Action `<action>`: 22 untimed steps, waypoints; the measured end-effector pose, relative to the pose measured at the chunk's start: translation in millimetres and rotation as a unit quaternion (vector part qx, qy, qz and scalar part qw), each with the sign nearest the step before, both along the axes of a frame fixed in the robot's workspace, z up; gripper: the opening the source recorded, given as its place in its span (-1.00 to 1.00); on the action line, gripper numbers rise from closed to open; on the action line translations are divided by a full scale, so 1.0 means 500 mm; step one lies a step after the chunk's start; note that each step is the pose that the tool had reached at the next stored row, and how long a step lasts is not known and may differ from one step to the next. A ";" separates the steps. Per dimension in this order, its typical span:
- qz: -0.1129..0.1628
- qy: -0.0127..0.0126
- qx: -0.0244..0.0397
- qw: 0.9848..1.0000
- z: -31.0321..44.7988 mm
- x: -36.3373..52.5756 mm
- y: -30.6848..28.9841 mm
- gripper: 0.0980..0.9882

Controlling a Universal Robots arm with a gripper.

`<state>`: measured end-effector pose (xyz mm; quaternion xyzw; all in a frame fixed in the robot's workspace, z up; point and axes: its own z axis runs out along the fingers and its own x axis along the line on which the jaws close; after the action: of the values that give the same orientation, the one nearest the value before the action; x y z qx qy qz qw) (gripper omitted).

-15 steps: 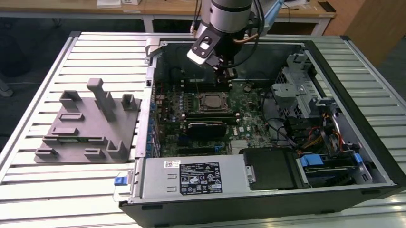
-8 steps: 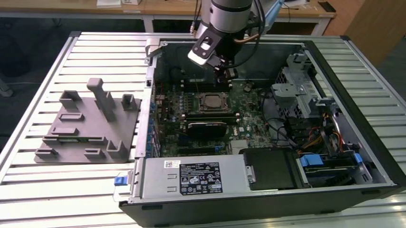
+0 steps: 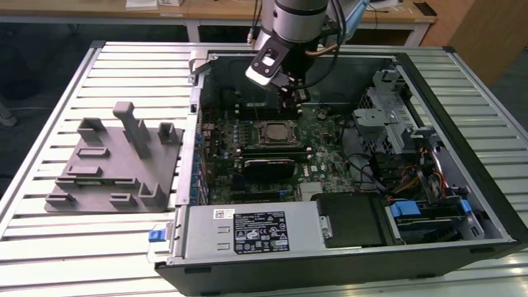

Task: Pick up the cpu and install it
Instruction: 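Close the cpu cover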

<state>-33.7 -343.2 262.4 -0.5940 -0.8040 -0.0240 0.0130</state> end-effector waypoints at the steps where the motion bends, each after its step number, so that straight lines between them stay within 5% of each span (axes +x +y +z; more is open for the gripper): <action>1: 0.002 0.000 0.000 1.000 0.000 0.000 0.000 -0.98; 10: 0.049 0.000 0.000 0.999 0.000 0.000 0.000 -0.98; 22: 0.105 0.000 0.000 0.995 0.000 0.000 0.000 -0.98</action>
<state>-33.7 -343.2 262.4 -0.5067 -0.8617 -0.0225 0.0154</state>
